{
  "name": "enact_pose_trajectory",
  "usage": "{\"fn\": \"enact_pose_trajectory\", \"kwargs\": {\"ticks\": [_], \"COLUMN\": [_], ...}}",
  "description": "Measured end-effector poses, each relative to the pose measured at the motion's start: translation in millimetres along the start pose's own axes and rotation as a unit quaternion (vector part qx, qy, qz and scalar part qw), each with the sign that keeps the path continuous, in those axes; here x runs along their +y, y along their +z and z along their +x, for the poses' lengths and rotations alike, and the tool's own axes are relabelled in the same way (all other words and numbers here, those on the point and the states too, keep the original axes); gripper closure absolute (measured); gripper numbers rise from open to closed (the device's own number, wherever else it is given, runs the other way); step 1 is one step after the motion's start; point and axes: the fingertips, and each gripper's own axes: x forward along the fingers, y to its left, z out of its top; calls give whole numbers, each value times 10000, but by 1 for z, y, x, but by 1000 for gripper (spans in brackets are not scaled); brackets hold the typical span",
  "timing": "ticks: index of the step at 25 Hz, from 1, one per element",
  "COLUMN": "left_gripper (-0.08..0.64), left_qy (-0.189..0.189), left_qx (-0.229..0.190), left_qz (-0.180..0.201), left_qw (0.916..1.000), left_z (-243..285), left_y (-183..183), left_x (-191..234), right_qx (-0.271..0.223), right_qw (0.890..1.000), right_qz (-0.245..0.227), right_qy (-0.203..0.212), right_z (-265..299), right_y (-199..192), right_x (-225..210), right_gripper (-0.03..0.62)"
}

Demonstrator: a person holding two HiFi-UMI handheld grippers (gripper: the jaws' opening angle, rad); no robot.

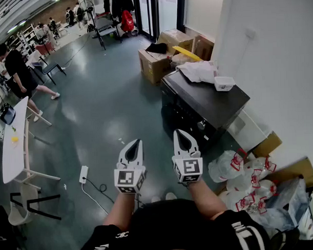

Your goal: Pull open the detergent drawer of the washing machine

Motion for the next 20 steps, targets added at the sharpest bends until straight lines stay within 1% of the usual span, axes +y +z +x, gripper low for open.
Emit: {"fn": "enact_pose_trajectory", "kwargs": {"ticks": [5, 11, 15, 20], "left_gripper": [560, 560, 560, 560], "left_qy": [4, -29, -101, -287], "left_qx": [-17, -3, -32, -29], "left_qz": [-13, -72, -95, -172], "left_qw": [10000, 10000, 9999, 9994], "left_z": [-8, -6, -2, 4], "left_y": [-1, -3, -6, -9], "left_x": [7, 14, 20, 30], "right_qx": [54, 92, 98, 91], "right_qw": [9999, 9999, 9999, 9998], "right_qz": [124, 40, -18, -33], "right_qy": [90, 15, -52, -194], "right_z": [-2, 1, 5, 11], "right_y": [-2, -4, -5, -6], "right_x": [13, 16, 18, 24], "right_gripper": [589, 589, 589, 589]}}
